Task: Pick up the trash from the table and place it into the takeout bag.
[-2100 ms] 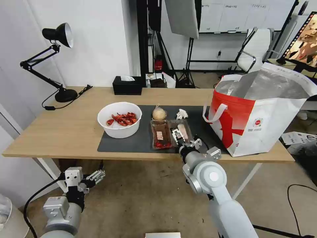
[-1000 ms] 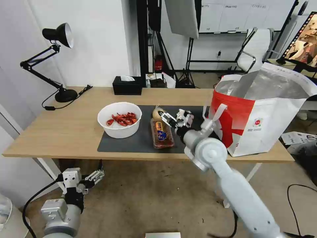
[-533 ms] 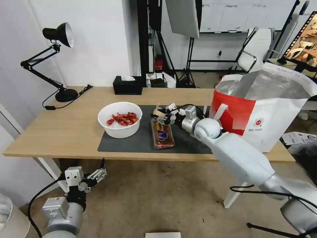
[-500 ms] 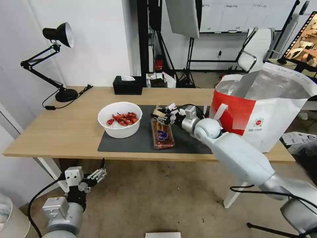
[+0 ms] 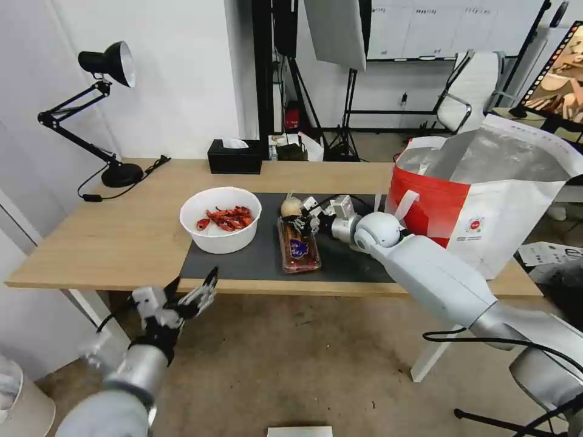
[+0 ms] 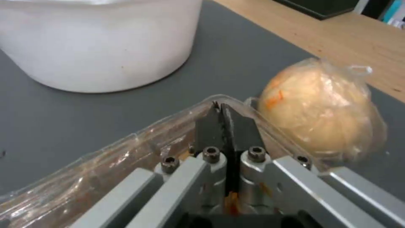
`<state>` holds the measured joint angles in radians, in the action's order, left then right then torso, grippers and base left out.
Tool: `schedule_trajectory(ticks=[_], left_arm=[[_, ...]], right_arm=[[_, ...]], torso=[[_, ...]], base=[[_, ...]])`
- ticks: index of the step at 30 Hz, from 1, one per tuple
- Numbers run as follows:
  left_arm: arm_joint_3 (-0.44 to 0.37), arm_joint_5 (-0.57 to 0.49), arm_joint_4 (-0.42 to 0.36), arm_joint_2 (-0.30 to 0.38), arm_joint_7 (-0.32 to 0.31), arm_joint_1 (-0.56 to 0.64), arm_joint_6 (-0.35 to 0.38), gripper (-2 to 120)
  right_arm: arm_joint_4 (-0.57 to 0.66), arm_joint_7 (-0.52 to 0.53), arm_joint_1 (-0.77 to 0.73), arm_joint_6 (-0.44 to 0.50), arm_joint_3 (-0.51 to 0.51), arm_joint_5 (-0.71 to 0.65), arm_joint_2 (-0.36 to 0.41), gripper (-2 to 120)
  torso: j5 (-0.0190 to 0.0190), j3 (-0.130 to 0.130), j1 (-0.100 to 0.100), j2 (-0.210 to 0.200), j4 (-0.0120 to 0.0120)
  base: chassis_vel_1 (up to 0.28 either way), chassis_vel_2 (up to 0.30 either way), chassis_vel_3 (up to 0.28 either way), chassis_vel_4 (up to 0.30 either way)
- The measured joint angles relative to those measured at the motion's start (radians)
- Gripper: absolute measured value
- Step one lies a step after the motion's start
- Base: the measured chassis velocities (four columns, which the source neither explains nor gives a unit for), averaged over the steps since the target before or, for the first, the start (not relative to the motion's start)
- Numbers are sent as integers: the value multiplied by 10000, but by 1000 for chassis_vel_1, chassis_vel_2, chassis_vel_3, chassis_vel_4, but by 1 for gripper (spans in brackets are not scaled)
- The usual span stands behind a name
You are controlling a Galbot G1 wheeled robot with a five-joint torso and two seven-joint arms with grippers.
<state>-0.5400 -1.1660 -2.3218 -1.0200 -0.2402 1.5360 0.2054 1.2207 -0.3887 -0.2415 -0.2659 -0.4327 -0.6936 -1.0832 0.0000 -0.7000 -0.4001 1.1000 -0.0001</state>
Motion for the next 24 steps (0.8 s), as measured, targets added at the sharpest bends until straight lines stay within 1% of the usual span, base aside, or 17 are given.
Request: schedule_trajectory(ticks=[1,2,4,5,6,8,9,12,13,15,16,18,19,21,23,24], left_arm=[[0,0,0,0,0,0,0,100],[70,-468,194,290,106,-290,0,100],[314,-945,531,714,335,-769,22,100],[314,-945,531,714,335,-769,22,100],[457,-1063,670,842,422,-956,52,100],[1044,-1245,1143,1066,607,-1606,155,100],[1044,-1245,1143,1066,607,-1606,155,100],[1946,-1324,1881,1125,695,-2585,179,100],[1946,-1324,1881,1125,695,-2585,179,100],[2484,-1416,2311,1106,704,-3258,185,100],[2484,-1416,2311,1106,704,-3258,185,100],[3074,-1448,2729,1052,700,-3929,214,100],[3074,-1448,2729,1052,700,-3929,214,100],[3497,-1583,3083,959,590,-4455,314,100],[3555,-1623,3135,937,544,-4542,351,100],[3792,-1871,3368,819,331,-4911,570,100]], right_arm=[[0,0,0,0,0,0,0,0],[41,12,-40,-5,6,-30,23,0],[116,63,-135,-6,53,-91,77,0],[116,63,-135,-6,53,-91,77,0],[131,100,-183,-6,90,-116,80,0],[149,174,-332,12,235,-181,59,0],[149,174,-332,12,235,-181,59,0],[196,269,-466,39,350,-270,18,0],[196,269,-466,39,350,-270,18,0],[239,334,-528,40,405,-336,-3,0],[239,334,-528,40,405,-336,-3,0],[289,401,-596,39,456,-347,-1,0],[289,401,-596,39,456,-347,-1,0],[381,450,-658,34,502,-362,39,0],[399,457,-667,33,510,-364,45,0],[465,471,-711,25,540,-373,74,0]], torso=[[0,0,0,0,0],[-2,0,0,-1,2],[-2,0,0,0,1],[-2,0,0,0,1],[-2,0,1,0,1],[0,0,0,0,1],[0,0,0,0,1],[0,0,0,0,1],[0,0,0,0,1],[-1,0,0,-1,0],[-1,0,0,-1,0],[0,0,0,-1,1],[0,0,0,-1,1],[0,0,1,0,1],[1,0,0,-1,1],[0,0,1,0,2]], base=[[0,0,0,0],[0,0,0,0],[0,0,0,0],[0,0,0,0],[0,0,0,0],[0,0,0,0],[0,0,0,0],[0,0,0,0],[0,0,0,0],[0,0,0,0],[0,0,0,0],[0,0,0,0],[0,0,0,0],[0,0,0,0],[0,0,0,0],[0,0,0,0]])
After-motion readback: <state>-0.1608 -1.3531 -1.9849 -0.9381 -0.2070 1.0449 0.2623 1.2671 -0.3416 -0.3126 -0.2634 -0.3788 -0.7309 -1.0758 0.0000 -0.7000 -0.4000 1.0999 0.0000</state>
